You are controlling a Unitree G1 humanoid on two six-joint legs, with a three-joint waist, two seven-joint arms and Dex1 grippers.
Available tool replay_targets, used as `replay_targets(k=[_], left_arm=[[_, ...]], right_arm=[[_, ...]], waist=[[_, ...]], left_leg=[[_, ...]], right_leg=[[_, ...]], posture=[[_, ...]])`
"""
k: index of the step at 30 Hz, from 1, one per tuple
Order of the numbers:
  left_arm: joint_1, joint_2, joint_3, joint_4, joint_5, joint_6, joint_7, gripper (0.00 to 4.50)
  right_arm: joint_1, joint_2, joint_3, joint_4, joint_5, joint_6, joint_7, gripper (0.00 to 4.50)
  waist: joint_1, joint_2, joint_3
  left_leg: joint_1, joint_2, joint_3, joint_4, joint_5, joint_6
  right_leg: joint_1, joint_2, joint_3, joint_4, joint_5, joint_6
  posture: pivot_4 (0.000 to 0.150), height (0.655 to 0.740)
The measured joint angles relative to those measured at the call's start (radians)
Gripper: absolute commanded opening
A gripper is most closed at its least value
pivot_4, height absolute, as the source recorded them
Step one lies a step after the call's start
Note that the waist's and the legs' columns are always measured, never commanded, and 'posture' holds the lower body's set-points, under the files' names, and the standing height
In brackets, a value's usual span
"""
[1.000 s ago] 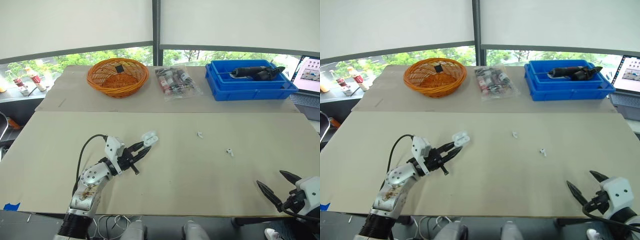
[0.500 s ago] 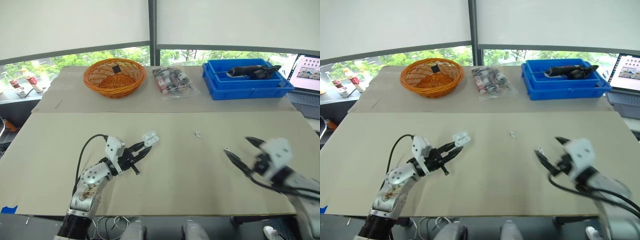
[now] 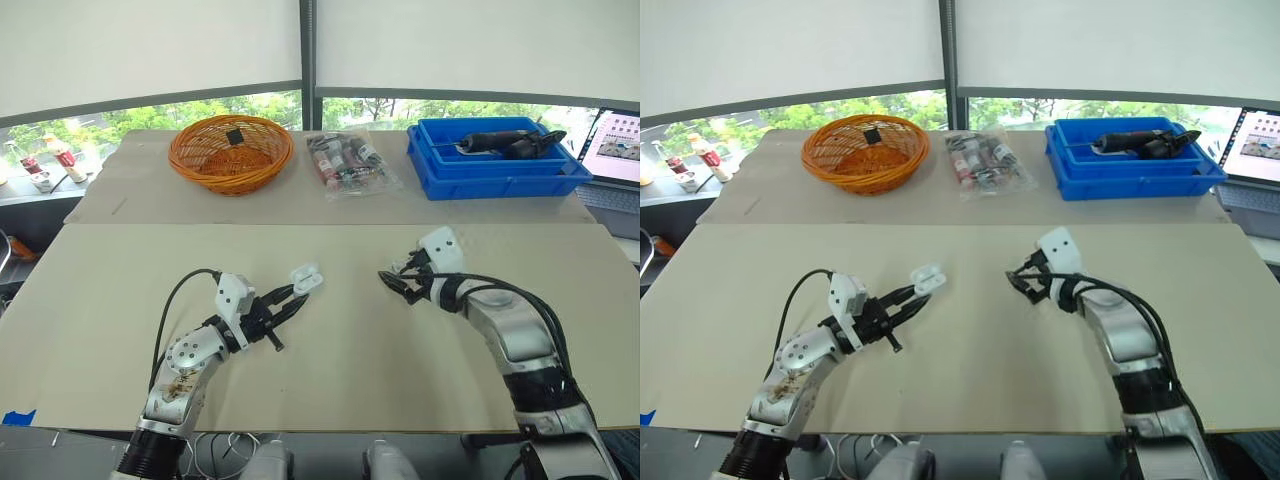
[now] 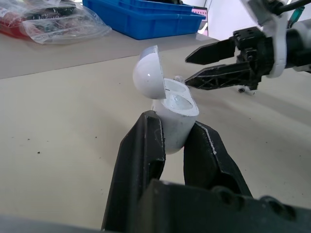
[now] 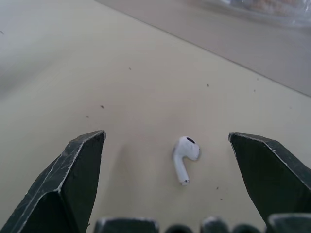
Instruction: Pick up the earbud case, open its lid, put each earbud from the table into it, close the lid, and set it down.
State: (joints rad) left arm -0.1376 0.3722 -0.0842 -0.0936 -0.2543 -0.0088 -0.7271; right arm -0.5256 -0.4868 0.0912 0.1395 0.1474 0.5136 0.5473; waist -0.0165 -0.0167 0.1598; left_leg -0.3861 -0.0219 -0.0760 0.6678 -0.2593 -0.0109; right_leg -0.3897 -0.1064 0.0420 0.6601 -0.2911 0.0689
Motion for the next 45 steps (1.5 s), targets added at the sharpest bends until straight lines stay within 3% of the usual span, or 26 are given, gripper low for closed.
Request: replay_targets(k=[6, 12, 19, 27, 33, 39, 45], left_arm=[[0.008, 0.001, -0.003, -0.01, 0.0, 0.003, 0.001, 0.53], [0.017, 0.003, -0.006, -0.022, 0.0, 0.009, 0.001, 0.53], [0.018, 0.007, -0.006, -0.024, 0.0, 0.012, 0.001, 0.53], [0.029, 0.009, -0.014, -0.043, 0.0, 0.021, 0.002, 0.53], [0.076, 0.019, -0.014, -0.098, -0.003, 0.051, 0.005, 0.53], [0.102, 0.02, -0.018, -0.145, -0.006, 0.078, 0.009, 0.53], [0.147, 0.021, -0.02, -0.2, -0.016, 0.108, 0.015, 0.53]], right_arm=[[-0.095, 0.024, 0.009, 0.225, -0.027, -0.101, 0.037, 4.5], [-0.116, 0.04, -0.008, 0.269, -0.015, -0.088, 0.055, 2.65], [-0.066, 0.028, -0.005, 0.167, -0.028, -0.045, 0.061, 0.33], [0.096, -0.07, 0.05, -0.166, 0.002, 0.065, 0.183, 0.32], [0.354, -0.416, 0.003, -0.478, 0.115, 0.047, 0.492, 0.32], [0.523, -0.638, -0.104, -0.473, 0.106, -0.139, 0.673, 0.32], [0.604, -0.682, -0.118, -0.358, 0.043, -0.34, 0.733, 0.32]], waist=[[-0.004, 0.0, 0.0], [-0.001, 0.0, 0.0], [-0.001, 0.0, 0.0], [0.003, 0.0, 0.0], [0.01, 0.0, 0.0], [0.003, 0.0, 0.0], [0.004, -0.001, 0.001]], left_leg=[[0.0, 0.0, 0.0, 0.0, 0.0, 0.0], [0.001, 0.0, -0.001, 0.0, 0.0, 0.0], [0.001, 0.0, -0.001, 0.0, 0.0, 0.0], [-0.002, 0.0, -0.002, 0.0, 0.0, 0.0], [-0.002, 0.0, -0.002, 0.001, 0.0, 0.001], [0.0, 0.001, 0.001, 0.001, -0.001, 0.001], [0.0, 0.001, 0.002, 0.001, -0.001, 0.001]], right_leg=[[0.0, 0.0, 0.001, 0.001, 0.0, 0.0], [0.0, 0.0, 0.001, 0.002, 0.0, 0.0], [0.0, 0.0, 0.0, 0.002, 0.0, 0.0], [-0.002, 0.0, 0.0, 0.001, 0.0, 0.0], [0.002, -0.001, -0.001, -0.003, 0.0, 0.0], [0.002, 0.0, -0.001, -0.003, 0.0, 0.0], [0.003, 0.0, 0.0, -0.003, 0.0, 0.0]], posture=[[0.15, 0.74], [0.15, 0.74], [0.15, 0.74], [0.15, 0.74], [0.15, 0.74], [0.15, 0.74], [0.15, 0.74]])
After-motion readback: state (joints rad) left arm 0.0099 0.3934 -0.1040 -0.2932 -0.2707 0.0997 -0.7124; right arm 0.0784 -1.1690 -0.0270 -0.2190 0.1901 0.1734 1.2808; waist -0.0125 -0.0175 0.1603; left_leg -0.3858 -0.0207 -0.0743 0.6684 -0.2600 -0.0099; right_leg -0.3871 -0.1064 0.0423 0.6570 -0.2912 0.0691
